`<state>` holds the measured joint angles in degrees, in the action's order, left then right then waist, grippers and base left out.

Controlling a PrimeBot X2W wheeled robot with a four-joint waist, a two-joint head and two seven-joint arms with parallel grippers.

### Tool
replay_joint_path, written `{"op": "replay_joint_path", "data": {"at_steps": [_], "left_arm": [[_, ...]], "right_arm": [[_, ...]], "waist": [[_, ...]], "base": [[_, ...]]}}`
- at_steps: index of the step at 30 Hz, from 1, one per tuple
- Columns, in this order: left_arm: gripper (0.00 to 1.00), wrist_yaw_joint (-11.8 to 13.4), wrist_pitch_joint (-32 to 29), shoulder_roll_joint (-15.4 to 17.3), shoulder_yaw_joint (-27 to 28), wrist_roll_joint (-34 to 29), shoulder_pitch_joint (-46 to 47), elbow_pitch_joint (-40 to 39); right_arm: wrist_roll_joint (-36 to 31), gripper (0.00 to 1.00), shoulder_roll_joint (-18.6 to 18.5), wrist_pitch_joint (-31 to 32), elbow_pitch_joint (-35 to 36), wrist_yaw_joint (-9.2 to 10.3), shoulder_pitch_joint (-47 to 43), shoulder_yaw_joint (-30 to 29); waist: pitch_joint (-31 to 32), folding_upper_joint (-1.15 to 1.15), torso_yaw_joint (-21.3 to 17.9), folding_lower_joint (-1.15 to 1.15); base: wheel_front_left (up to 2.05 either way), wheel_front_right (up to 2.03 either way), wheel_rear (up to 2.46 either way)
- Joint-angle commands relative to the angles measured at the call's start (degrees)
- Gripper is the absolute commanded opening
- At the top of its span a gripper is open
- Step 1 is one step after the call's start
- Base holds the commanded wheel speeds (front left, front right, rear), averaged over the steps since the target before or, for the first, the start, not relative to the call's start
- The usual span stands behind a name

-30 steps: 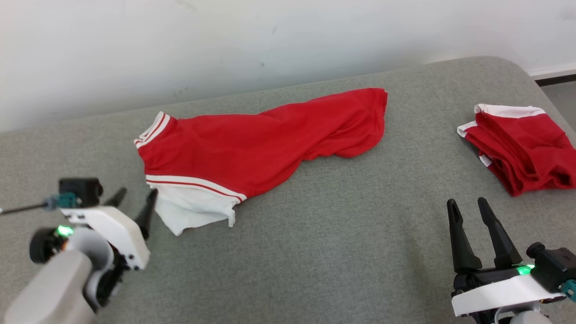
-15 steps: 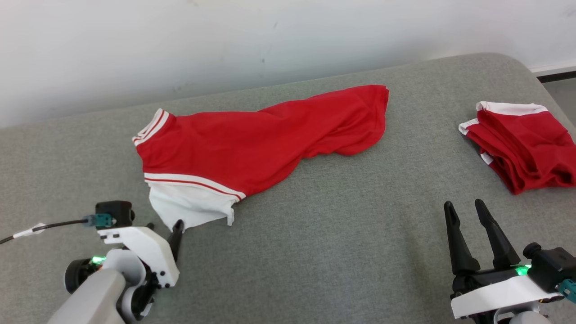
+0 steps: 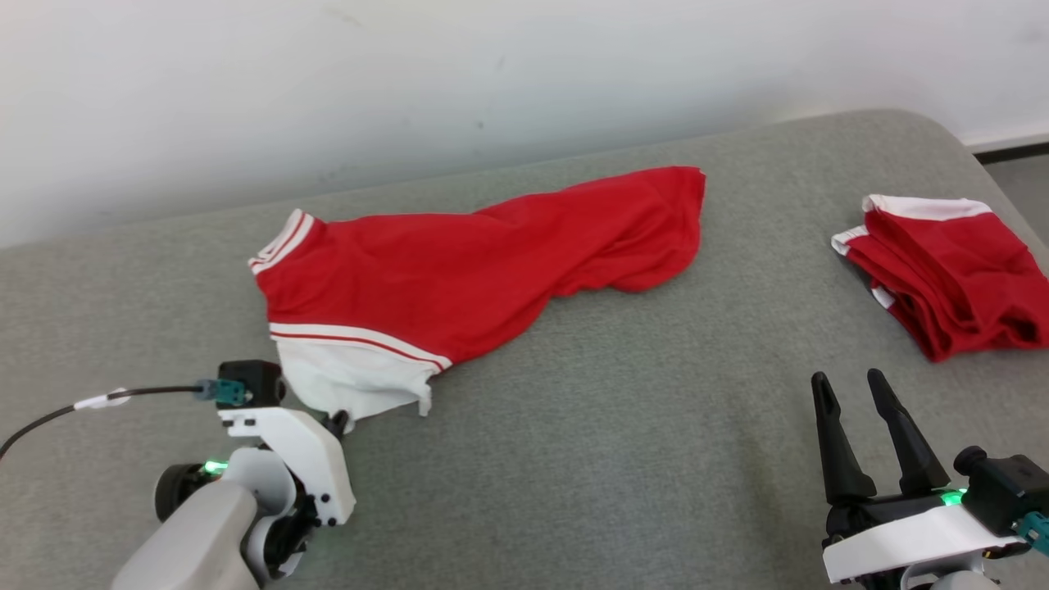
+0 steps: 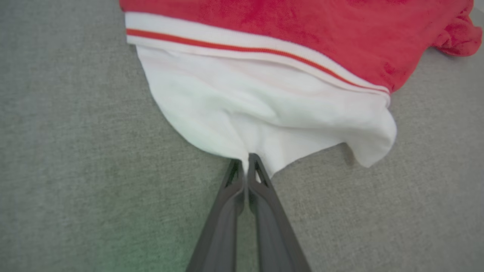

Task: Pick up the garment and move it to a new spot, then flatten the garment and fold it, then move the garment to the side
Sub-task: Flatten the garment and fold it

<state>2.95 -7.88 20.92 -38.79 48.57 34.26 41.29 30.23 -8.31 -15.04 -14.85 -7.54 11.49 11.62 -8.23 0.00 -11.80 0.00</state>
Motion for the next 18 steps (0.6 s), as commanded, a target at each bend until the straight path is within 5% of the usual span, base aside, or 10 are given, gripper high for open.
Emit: {"op": "replay_joint_path", "data": {"at_steps": [1, 12, 18], "left_arm": [[0.0, -0.3, 0.3, 0.4, -0.2, 0.1, -0.8, 0.0], [0.0, 1.3, -1.2, 6.2, 0.3, 0.5, -4.4, -12.0], [0.0, 5.7, -4.1, 11.3, 1.2, 1.6, -11.3, -24.0]], "right_arm": [[-0.6, 1.0, -0.1, -0.2, -0.1, 0.1, -0.7, -0.2], [-0.8, 1.0, -0.7, -0.2, -0.3, 0.1, -2.8, -1.5], [-0.9, 1.0, -0.9, -0.2, -0.2, 0.1, -4.0, -2.0]], "waist": [[0.7, 0.0, 0.8, 0.0], [4.9, 0.0, 7.4, 0.0], [6.3, 0.0, 9.6, 0.0]], "base": [[0.0, 0.0, 0.0], [0.0, 0.0, 0.0], [0.0, 0.0, 0.0]]}}
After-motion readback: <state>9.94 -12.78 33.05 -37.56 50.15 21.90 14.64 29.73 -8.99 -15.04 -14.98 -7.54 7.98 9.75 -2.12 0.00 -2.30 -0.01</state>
